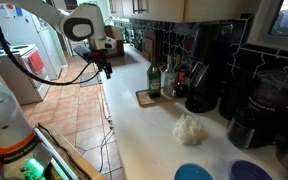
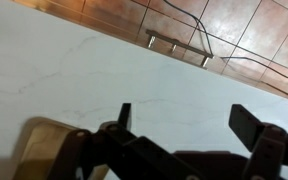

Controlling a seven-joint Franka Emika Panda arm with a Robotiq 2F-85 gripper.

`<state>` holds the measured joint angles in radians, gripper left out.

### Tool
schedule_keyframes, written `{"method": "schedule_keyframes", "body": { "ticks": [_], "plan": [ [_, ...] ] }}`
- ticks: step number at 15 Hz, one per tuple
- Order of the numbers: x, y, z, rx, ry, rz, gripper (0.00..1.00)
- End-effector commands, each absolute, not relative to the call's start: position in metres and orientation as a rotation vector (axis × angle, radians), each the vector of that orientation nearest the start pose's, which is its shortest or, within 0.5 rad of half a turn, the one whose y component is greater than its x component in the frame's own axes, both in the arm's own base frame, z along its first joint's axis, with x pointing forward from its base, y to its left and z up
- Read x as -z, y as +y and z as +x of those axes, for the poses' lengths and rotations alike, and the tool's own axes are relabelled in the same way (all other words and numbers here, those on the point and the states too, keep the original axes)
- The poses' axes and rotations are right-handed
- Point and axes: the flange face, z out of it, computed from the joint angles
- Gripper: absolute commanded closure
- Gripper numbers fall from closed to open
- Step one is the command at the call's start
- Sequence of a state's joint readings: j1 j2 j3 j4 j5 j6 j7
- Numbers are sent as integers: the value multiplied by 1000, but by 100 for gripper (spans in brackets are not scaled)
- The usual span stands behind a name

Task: Turn the wooden tray to the right and push it backwards

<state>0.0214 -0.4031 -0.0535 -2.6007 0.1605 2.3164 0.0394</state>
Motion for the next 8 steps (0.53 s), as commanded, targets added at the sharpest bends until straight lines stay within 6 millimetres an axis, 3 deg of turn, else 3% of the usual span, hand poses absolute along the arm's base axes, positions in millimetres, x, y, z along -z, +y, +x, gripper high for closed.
{"method": "schedule_keyframes", "body": {
  "ticks": [1, 3, 5, 8],
  "plan": [
    [-371, -57, 393, 138, 447, -2940, 0],
    [-355, -83, 385, 102, 571, -2916, 0],
    [-344, -109, 379, 103, 688, -2884, 26],
    [-330, -142, 376, 106, 863, -2828, 51]
  ]
}}
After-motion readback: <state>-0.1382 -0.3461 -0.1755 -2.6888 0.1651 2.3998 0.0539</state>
